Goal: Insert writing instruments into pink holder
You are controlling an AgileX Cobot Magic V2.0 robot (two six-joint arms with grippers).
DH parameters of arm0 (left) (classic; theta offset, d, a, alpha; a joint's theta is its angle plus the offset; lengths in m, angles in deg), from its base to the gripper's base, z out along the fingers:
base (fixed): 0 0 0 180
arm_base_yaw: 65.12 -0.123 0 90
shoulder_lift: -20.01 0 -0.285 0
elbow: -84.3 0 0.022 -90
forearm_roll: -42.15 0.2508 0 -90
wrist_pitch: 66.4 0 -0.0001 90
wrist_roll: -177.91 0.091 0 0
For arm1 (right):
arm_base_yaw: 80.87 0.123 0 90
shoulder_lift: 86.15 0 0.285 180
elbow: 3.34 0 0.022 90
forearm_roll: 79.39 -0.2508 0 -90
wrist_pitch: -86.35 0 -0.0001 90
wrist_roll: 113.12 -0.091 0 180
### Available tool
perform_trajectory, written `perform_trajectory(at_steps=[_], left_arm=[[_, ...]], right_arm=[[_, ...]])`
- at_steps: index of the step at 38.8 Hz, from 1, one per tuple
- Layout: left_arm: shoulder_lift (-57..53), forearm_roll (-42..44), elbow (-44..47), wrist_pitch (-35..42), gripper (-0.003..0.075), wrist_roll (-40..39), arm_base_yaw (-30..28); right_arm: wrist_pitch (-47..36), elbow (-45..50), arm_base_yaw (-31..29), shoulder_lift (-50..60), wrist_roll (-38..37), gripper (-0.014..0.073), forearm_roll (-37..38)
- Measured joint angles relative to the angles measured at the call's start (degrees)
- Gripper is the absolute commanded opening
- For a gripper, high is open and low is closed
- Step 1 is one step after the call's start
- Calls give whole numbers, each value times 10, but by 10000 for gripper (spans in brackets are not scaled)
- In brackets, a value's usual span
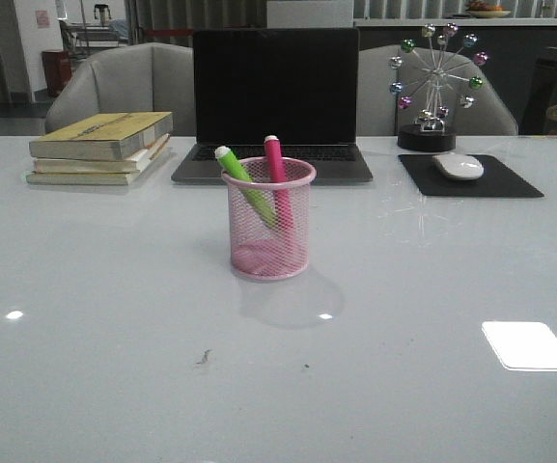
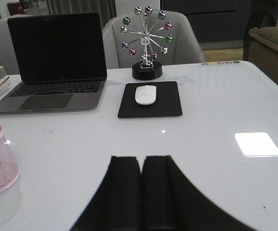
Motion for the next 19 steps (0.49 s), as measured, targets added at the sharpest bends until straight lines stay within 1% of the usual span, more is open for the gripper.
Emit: perform_trajectory(at_steps=[4,10,14,19], left_arm=[[0,0,0,0,258,0,0],[0,0,0,0,258,0,0],[0,0,0,0,258,0,0],[0,0,0,0,258,0,0]], right_arm=[[0,22,0,29,-6,29,1],[-2,28,0,35,-8,29,8],[-3,32,0,36,-18,29,45],[-4,39,0,36,-69,29,114]])
